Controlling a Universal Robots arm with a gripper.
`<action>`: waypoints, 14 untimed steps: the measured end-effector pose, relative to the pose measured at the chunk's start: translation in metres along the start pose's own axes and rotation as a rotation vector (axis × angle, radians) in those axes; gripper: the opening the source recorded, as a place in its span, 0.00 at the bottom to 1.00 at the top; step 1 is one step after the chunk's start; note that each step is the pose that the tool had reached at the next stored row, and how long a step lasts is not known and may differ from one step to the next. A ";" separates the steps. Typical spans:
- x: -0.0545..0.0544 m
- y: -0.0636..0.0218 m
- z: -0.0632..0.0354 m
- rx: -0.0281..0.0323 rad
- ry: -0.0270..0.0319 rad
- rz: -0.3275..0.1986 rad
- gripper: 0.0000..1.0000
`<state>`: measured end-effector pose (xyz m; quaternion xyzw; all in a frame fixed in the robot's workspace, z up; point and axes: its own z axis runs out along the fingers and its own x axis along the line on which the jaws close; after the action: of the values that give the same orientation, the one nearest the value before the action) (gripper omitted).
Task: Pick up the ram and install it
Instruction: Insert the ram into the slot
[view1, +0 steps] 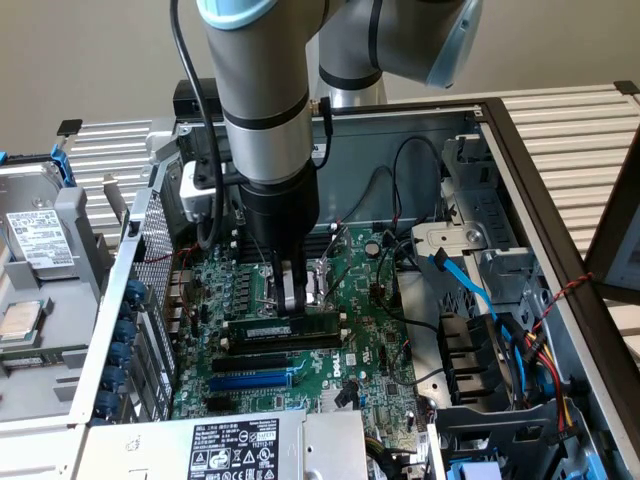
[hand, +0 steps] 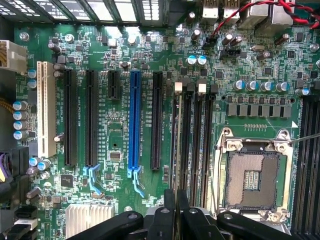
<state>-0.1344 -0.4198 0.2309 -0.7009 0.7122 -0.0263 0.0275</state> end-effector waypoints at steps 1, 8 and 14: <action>0.000 0.0000 0.0000 -0.0003 -0.0003 0.000 0.13; 0.000 -0.0002 0.0000 -0.0135 -0.0040 0.001 0.13; 0.000 -0.0006 0.0003 -0.0135 -0.0042 0.000 0.13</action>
<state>-0.1338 -0.4199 0.2307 -0.7010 0.7125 -0.0200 0.0243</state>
